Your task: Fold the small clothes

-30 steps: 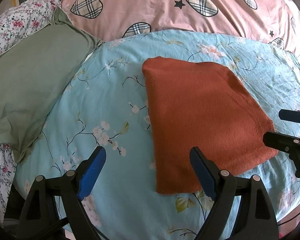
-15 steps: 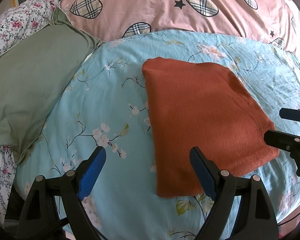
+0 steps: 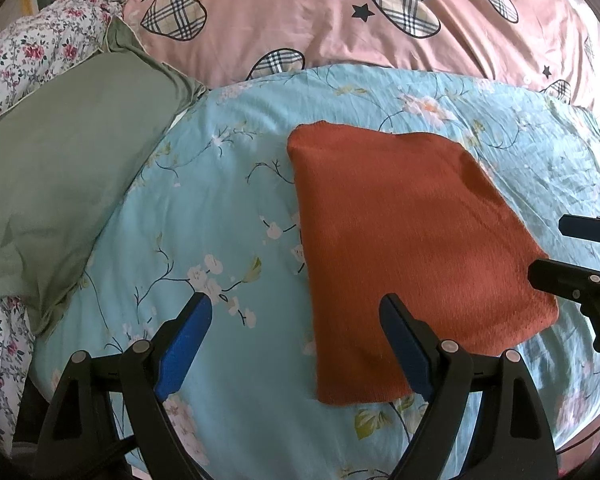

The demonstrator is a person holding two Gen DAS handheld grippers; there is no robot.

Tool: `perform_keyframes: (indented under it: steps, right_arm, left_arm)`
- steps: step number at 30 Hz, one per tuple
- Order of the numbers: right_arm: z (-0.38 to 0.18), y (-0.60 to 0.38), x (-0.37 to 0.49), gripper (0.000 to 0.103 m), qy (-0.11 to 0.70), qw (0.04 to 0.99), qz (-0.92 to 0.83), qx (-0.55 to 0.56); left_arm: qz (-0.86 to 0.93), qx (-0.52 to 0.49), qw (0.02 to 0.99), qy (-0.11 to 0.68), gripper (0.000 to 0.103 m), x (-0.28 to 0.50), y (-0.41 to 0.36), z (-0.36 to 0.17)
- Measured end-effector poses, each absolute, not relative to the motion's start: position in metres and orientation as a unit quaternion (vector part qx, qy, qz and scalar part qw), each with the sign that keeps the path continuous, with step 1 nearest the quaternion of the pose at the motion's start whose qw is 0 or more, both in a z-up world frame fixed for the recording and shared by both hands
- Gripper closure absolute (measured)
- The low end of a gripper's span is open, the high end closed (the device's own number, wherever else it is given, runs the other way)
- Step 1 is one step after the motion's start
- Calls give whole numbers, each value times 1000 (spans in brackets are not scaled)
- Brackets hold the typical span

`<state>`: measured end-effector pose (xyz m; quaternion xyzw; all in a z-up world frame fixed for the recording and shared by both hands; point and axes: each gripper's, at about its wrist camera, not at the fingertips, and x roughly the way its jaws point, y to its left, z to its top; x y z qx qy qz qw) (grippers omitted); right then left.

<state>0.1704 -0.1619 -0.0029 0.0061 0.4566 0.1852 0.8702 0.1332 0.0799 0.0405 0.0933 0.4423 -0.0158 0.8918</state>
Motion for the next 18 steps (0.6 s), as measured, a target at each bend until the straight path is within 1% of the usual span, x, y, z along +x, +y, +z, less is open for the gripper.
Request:
perform_keyframes:
  steps: [18]
  right_arm:
    - [-10, -169, 187, 4, 464, 867, 179, 16]
  left_arm:
    - [-10, 84, 890, 447, 17, 144, 77, 41]
